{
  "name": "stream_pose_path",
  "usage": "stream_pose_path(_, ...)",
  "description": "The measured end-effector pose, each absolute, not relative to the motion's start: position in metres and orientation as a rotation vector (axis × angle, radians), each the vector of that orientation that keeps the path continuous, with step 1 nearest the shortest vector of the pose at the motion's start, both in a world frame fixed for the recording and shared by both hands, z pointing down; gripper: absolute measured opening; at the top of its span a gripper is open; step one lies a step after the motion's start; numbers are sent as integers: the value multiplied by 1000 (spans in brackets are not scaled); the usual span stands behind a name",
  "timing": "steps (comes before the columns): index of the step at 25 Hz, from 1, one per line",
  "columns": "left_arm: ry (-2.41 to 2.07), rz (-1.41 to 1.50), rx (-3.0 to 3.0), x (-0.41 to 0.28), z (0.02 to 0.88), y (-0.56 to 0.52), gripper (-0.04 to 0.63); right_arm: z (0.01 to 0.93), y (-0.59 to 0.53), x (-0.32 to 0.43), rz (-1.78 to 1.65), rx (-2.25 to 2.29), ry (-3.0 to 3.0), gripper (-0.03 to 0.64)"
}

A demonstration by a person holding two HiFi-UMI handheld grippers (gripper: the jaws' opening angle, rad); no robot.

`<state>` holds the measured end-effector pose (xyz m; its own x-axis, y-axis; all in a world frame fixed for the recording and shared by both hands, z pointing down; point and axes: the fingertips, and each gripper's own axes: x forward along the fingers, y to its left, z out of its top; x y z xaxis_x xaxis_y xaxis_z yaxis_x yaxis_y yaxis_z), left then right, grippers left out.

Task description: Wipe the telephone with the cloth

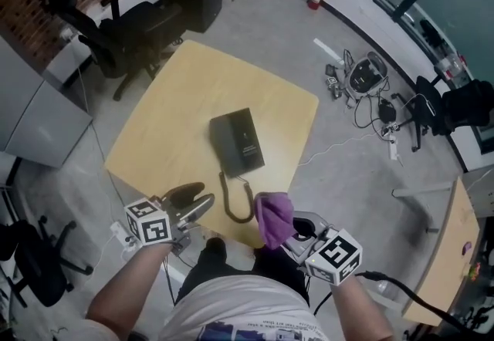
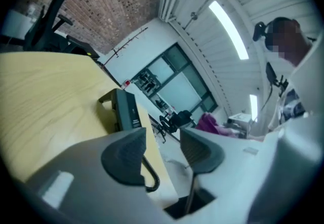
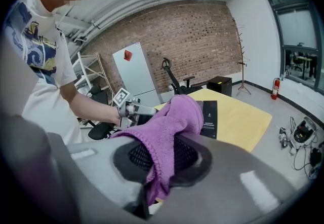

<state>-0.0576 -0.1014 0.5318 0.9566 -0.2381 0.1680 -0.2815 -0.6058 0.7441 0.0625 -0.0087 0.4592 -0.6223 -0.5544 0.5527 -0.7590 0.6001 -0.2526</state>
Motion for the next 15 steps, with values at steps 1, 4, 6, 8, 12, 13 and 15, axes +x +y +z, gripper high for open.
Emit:
stream_pose_path(1, -340, 93, 2290, -55, 523, -89, 199, 459, -5, 62, 655, 1041, -2414, 43)
stream_pose_path(4, -303, 157, 2407, -48, 496, -54, 155, 452, 2, 63, 612, 1026, -2446, 43)
stream_pose_path(6, -321, 197, 2475, -42, 482, -35, 119, 447, 6, 68, 574, 1023, -2475, 43)
stream_pose_path(8, -360, 232, 2519, -31, 473, -14, 30, 443, 16, 76, 541, 1009, -2498, 43)
stream_pose_path(12, -407, 206, 2518, 3, 452, 43, 3, 439, 51, 98, 475, 960, -2536, 43)
stream_pose_path(13, -414, 200, 2518, 12, 447, 58, 3, 440, 60, 103, 465, 949, -2548, 43)
stream_pose_path(15, -433, 186, 2515, 24, 438, 85, 3, 442, 78, 110, 456, 921, -2568, 43)
